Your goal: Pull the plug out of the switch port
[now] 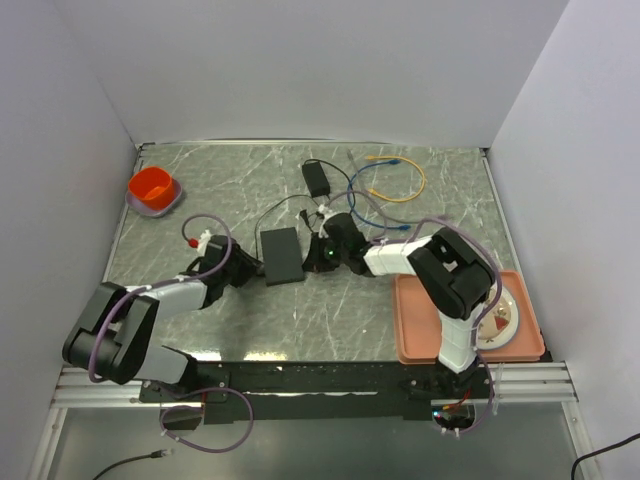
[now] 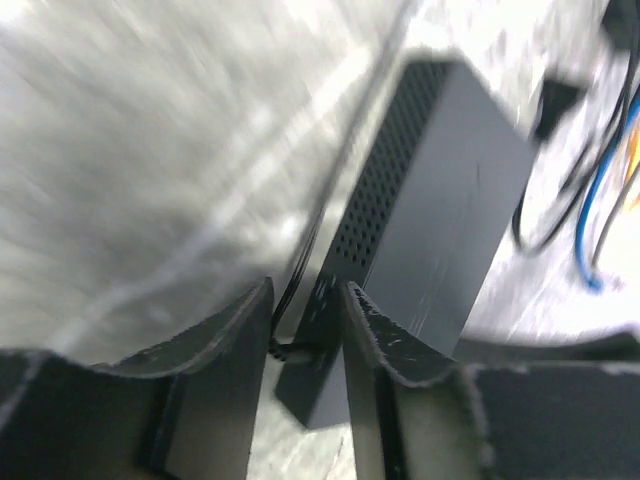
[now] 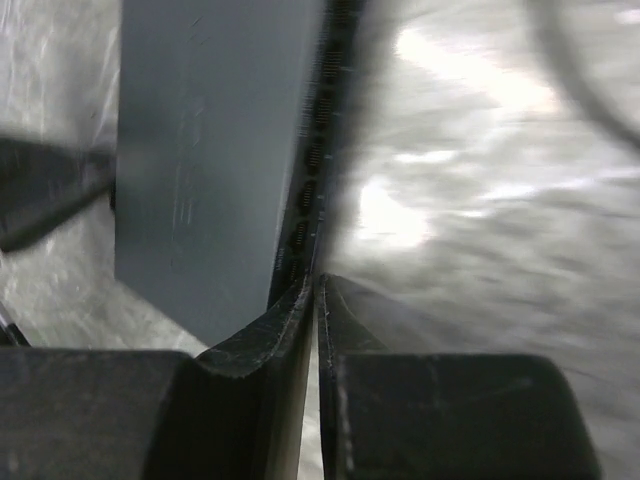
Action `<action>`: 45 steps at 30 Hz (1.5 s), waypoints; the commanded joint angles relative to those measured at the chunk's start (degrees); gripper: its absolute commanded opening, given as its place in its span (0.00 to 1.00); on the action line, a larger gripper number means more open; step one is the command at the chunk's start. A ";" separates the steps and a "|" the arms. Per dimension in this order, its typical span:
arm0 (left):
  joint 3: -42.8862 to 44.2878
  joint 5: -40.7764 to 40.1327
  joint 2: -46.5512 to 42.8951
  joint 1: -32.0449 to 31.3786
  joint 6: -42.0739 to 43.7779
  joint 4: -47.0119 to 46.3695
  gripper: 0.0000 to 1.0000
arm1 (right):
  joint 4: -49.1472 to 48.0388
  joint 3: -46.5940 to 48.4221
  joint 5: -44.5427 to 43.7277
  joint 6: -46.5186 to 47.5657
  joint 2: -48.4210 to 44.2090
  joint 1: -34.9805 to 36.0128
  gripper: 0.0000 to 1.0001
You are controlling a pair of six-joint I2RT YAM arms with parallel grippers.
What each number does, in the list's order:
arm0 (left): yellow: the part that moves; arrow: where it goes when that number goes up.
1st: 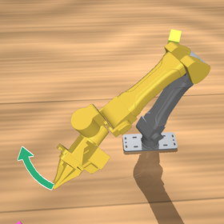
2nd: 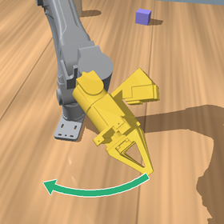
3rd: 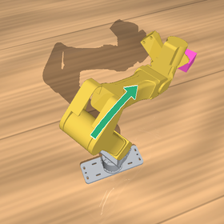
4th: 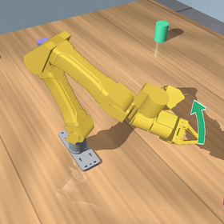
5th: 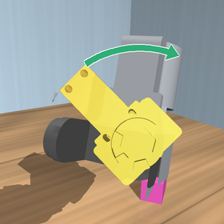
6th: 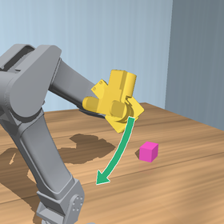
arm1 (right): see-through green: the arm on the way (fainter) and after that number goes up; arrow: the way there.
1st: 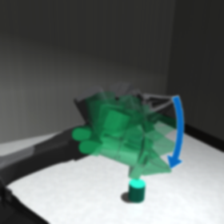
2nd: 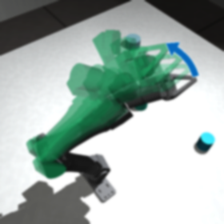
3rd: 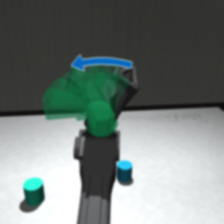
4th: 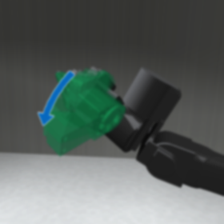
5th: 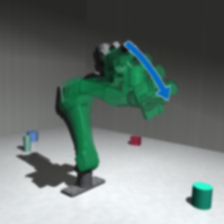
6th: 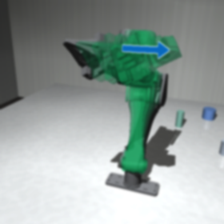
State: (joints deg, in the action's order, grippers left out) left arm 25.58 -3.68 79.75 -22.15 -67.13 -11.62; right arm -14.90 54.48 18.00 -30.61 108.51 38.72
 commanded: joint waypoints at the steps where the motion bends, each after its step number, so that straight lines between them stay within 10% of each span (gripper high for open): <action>1: 2.70 1.75 1.11 3.16 -0.54 4.14 0.43 | 2.15 1.86 3.89 0.38 1.79 7.42 0.12; 6: 9.21 -1.49 4.53 3.87 -0.72 7.83 0.55 | 5.22 3.88 2.05 1.87 1.62 10.32 0.12; 10: 14.49 -4.83 5.08 3.96 -1.42 11.44 0.66 | 6.98 1.08 -7.08 1.52 -5.20 9.62 0.33; 20: 5.36 -11.43 -17.40 1.68 -4.58 18.64 0.75 | 10.24 11.77 -9.74 4.50 -7.45 1.45 0.46; 30: -10.19 -10.39 -32.37 -6.50 -12.67 17.07 0.46 | 11.11 33.65 1.77 2.58 12.58 -5.05 0.43; 35: -12.58 -8.10 -28.78 -6.59 -12.94 13.03 0.20 | 11.39 36.93 3.97 1.26 17.08 -5.41 0.29; 45: -10.30 -5.90 -15.60 -6.50 -11.18 2.39 0.06 | 7.60 34.13 9.60 1.26 19.46 -5.06 0.20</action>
State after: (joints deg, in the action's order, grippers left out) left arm 12.78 -11.44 59.05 -28.56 -78.67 -2.68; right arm -3.97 88.88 24.16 -29.08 127.46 33.12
